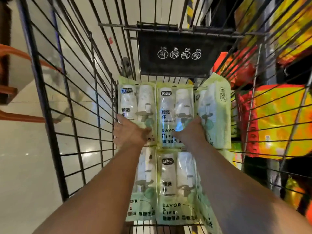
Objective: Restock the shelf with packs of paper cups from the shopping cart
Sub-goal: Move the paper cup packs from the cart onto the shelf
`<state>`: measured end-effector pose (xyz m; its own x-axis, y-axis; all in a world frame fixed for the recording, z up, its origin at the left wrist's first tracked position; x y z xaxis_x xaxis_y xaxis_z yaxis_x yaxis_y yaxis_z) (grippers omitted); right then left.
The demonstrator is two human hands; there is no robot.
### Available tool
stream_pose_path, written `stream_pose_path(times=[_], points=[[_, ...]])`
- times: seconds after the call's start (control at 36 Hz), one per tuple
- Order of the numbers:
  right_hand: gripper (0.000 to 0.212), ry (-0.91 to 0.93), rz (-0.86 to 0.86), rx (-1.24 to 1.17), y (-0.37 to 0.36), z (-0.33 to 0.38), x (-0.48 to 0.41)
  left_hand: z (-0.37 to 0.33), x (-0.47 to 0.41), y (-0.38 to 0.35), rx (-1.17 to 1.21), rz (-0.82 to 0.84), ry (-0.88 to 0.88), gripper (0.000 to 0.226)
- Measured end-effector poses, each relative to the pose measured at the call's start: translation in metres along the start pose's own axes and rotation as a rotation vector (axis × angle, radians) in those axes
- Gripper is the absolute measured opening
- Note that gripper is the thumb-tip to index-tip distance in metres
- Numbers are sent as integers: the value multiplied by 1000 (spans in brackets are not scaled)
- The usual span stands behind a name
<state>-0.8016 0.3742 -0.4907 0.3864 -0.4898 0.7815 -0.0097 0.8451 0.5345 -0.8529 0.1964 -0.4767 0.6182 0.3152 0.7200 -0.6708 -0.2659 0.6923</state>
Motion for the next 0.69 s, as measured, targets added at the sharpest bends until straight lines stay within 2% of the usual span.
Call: stream_pose_path(times=[0.08,0.17,0.25,0.36,0.47,0.69], points=[[120,-38,28,49,9,14,2,-3,-3,11,-37,-42,7,139],[113,-45,3,83,12,30,2,-8,-6,18,-39,-75,9,135],[109,-11,-52,76,16,39,5,-15,-9,24,-19,-132,15,116],[115,92,-94,3,16,42,9,-30,-7,32,25,-231,0,94],[114,119,-85,-104,9,48,13,-35,-10,30,217,-173,-49,80],[95,167,-125,-163,14,46,13,-40,-5,39,254,-162,-114,89]])
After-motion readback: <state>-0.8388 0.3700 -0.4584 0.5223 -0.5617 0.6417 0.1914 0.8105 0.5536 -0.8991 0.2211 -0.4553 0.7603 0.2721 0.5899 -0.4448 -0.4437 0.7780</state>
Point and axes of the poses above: each hand's wrist, its own x-axis away from the middle knuckle, its own y-axis out of the back of the hand, z = x × y, the point moved 1 cm from there along -x, towards the middle knuckle, and after that the axes turned 12 degrees about -x, right-handed, at the moved point
